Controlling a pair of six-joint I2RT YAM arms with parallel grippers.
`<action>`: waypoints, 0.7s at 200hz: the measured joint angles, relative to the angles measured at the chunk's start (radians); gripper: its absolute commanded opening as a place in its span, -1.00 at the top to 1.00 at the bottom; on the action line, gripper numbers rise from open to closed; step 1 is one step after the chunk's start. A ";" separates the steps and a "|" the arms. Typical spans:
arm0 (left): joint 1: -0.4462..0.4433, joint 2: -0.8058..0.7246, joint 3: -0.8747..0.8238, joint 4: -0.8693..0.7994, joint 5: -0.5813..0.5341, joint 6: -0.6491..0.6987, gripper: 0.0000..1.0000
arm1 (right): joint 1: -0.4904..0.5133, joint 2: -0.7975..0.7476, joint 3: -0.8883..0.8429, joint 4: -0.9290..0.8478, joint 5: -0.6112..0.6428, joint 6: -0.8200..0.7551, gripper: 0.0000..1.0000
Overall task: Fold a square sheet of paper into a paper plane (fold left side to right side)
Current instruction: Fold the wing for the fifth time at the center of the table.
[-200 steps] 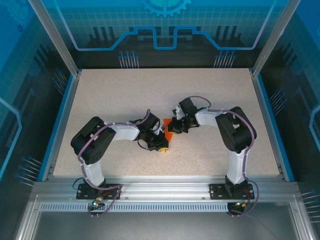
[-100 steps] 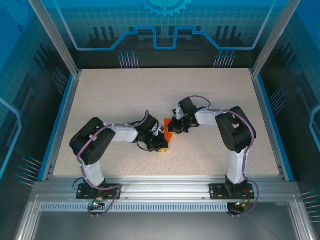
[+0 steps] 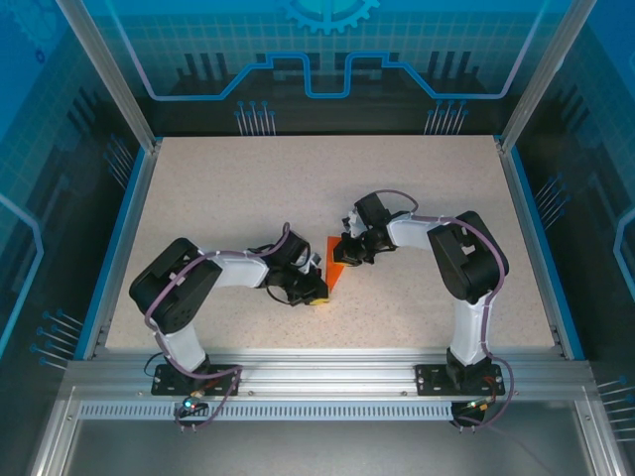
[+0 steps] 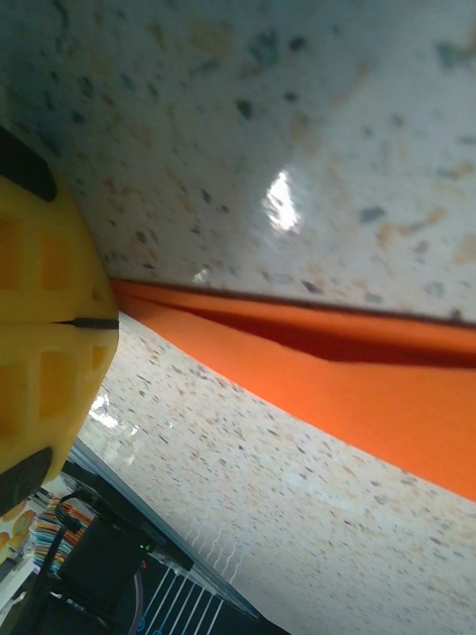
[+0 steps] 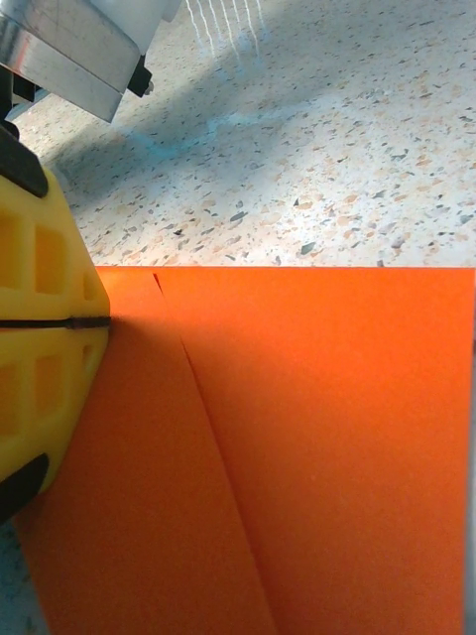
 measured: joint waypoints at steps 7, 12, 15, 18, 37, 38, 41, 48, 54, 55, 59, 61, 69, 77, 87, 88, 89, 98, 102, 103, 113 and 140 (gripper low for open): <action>0.000 -0.004 -0.003 -0.002 0.000 0.000 0.91 | 0.000 0.000 0.000 0.000 0.000 0.000 0.84; 0.000 -0.007 -0.005 -0.007 0.000 0.000 0.91 | 0.000 0.000 0.000 0.000 0.000 0.000 0.84; 0.000 -0.008 -0.006 -0.010 0.000 0.000 0.91 | 0.000 0.000 0.000 0.000 0.000 0.000 0.84; 0.000 -0.010 -0.006 -0.012 0.000 0.000 0.91 | 0.000 0.000 0.000 0.000 0.000 0.000 0.84; 0.000 -0.018 -0.012 -0.029 0.000 0.001 0.92 | 0.000 0.000 0.001 -0.001 0.000 -0.001 0.83; 0.000 -0.019 -0.013 -0.030 0.000 0.001 0.92 | 0.000 0.000 0.001 -0.001 0.000 -0.001 0.83; 0.000 -0.021 -0.013 -0.031 0.000 0.001 0.92 | 0.000 0.000 0.001 -0.001 0.000 -0.001 0.83; 0.000 -0.026 -0.017 -0.039 0.000 0.001 0.92 | 0.000 0.000 0.001 -0.001 0.000 -0.003 0.83; 0.000 -0.030 -0.020 -0.047 0.000 0.001 0.92 | 0.000 0.000 0.002 -0.001 0.000 -0.003 0.82; 0.000 -0.031 -0.021 -0.049 0.000 0.001 0.92 | 0.000 0.000 0.002 -0.001 0.000 -0.003 0.82; 0.000 -0.034 -0.023 -0.052 -0.001 0.001 0.92 | 0.000 0.000 0.002 -0.001 0.000 -0.004 0.82; 0.000 -0.036 -0.024 -0.055 -0.001 0.001 0.92 | 0.000 0.000 0.003 -0.002 0.001 -0.004 0.82; 0.001 -0.045 -0.030 -0.065 -0.003 0.002 0.92 | 0.000 0.000 0.005 -0.004 0.003 -0.004 0.80; 0.003 -0.057 -0.035 -0.081 -0.004 0.002 0.91 | 0.000 0.000 0.010 -0.008 0.009 -0.007 0.78; 0.007 -0.076 -0.043 -0.097 -0.004 0.005 0.89 | 0.000 0.000 0.017 -0.013 0.018 -0.008 0.75; 0.008 -0.079 -0.044 -0.099 -0.004 0.005 0.89 | 0.000 0.000 0.017 -0.014 0.019 -0.008 0.74; 0.008 -0.080 -0.045 -0.100 -0.004 0.005 0.89 | 0.000 0.000 0.019 -0.015 0.021 -0.009 0.74; 0.017 -0.105 -0.049 -0.114 -0.006 0.011 0.85 | -0.001 -0.002 0.026 -0.016 0.035 -0.014 0.68; 0.022 -0.117 -0.049 -0.120 -0.008 0.015 0.82 | -0.001 -0.003 0.029 -0.019 0.040 -0.015 0.66; 0.023 -0.119 -0.049 -0.122 -0.008 0.016 0.81 | -0.001 -0.003 0.029 -0.019 0.042 -0.016 0.65; 0.040 -0.163 -0.048 -0.133 -0.015 0.030 0.73 | -0.001 -0.014 0.037 -0.024 0.061 -0.017 0.55; 0.089 -0.277 -0.037 -0.169 -0.053 0.076 0.27 | 0.000 -0.090 0.053 -0.053 0.132 -0.026 0.26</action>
